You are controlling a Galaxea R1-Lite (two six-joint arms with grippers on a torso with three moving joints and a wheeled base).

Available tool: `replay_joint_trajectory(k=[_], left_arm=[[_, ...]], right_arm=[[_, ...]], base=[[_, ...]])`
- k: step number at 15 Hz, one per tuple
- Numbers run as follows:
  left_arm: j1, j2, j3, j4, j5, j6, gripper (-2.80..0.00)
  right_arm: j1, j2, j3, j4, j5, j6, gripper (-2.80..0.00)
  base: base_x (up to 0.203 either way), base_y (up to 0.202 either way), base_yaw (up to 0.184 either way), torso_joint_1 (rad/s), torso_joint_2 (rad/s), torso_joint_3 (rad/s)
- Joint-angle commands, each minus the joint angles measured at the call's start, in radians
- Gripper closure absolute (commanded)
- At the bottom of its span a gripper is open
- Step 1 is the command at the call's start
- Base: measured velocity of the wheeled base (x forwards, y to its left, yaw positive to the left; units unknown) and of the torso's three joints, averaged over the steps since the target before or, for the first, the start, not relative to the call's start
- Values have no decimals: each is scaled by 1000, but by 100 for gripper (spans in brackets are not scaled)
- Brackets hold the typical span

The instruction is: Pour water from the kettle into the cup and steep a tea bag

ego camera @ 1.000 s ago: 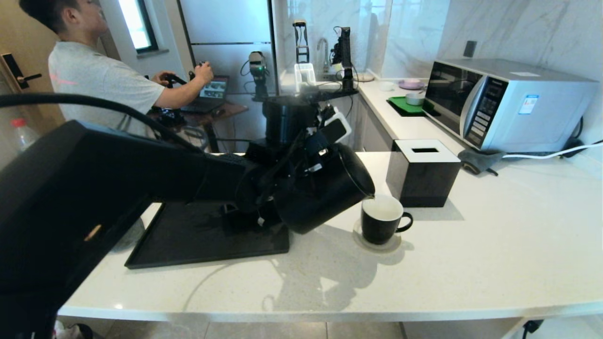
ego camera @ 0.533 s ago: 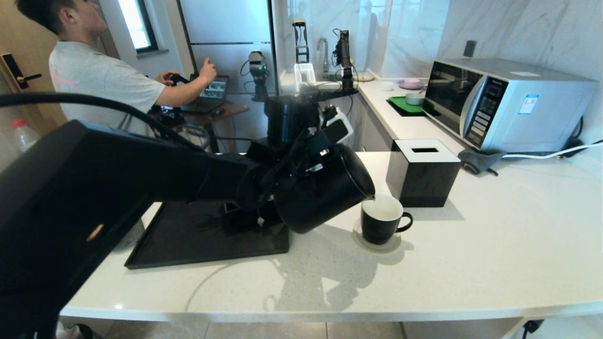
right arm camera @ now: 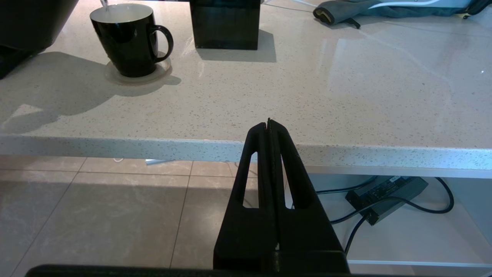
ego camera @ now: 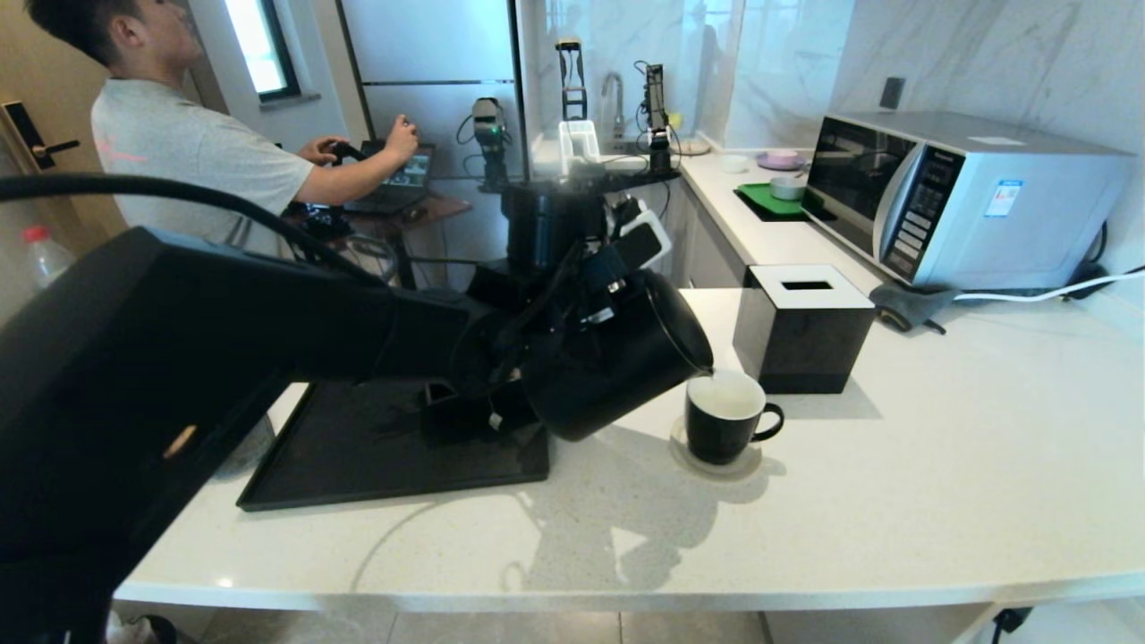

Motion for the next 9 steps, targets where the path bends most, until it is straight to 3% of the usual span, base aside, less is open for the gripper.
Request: replay_joint_trajectory(k=[1, 9], left_arm=[[0, 2, -2, -1, 2, 4, 0], [-13, 12, -21, 21, 2, 4, 0]], right_arm=[[0, 1, 0, 0, 0, -1, 0], [0, 1, 0, 0, 0, -1, 0]], base=[[0, 0, 0, 0, 0, 0], [0, 0, 0, 0, 0, 0]])
